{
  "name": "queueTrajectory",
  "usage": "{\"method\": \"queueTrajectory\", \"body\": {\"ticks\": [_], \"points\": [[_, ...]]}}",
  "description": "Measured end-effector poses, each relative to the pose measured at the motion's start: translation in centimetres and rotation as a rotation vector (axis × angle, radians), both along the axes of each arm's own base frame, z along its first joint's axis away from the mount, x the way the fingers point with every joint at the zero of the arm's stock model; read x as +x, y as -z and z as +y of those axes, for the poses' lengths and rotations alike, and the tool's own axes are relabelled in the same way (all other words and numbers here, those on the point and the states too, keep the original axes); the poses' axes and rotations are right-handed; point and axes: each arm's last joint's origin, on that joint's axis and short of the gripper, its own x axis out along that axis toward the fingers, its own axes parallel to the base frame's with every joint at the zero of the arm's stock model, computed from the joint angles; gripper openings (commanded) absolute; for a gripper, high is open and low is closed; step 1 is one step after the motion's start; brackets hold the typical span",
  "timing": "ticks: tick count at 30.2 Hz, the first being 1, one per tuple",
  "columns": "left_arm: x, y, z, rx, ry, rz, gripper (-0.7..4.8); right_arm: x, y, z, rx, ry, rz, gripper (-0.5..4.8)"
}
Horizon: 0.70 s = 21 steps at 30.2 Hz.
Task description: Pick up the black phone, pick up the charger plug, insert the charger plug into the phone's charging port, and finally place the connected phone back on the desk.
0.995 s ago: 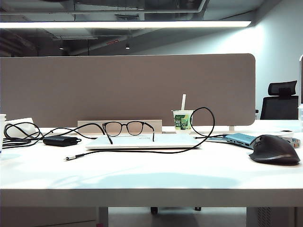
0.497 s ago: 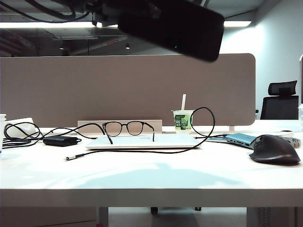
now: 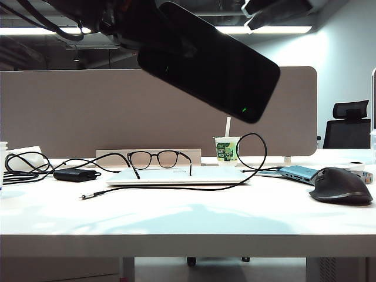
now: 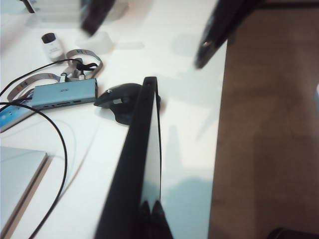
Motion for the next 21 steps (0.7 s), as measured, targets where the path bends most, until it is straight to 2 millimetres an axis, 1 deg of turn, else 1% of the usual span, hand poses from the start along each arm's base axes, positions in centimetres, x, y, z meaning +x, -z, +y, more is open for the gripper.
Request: {"method": "queueTrajectory", "body": {"ticks": [7, 12, 15, 18, 21], "points": [[-0.3, 0.1, -0.3, 0.018, 0.026, -0.026, -0.06, 0.3, 2.1, 1.8, -0.126, -0.075, 0.021, 3.59], [-0.3, 0.1, -0.3, 0.021, 0.022, -0.03, -0.06, 1.0, 3.5, 2.1, -0.179, -0.097, 0.07, 3.58], [-0.3, 0.0, -0.3, 0.02, 0.023, -0.03, -0.06, 1.3, 4.0, 2.2, -0.187, -0.098, 0.085, 3.53], [-0.3, 0.0, -0.3, 0.02, 0.022, -0.031, -0.06, 1.5, 4.3, 2.3, -0.192, -0.103, 0.092, 3.07], [-0.4, 0.0, -0.3, 0.02, 0.023, -0.031, -0.06, 1.6, 4.5, 2.4, -0.197, -0.111, 0.092, 2.94]]}}
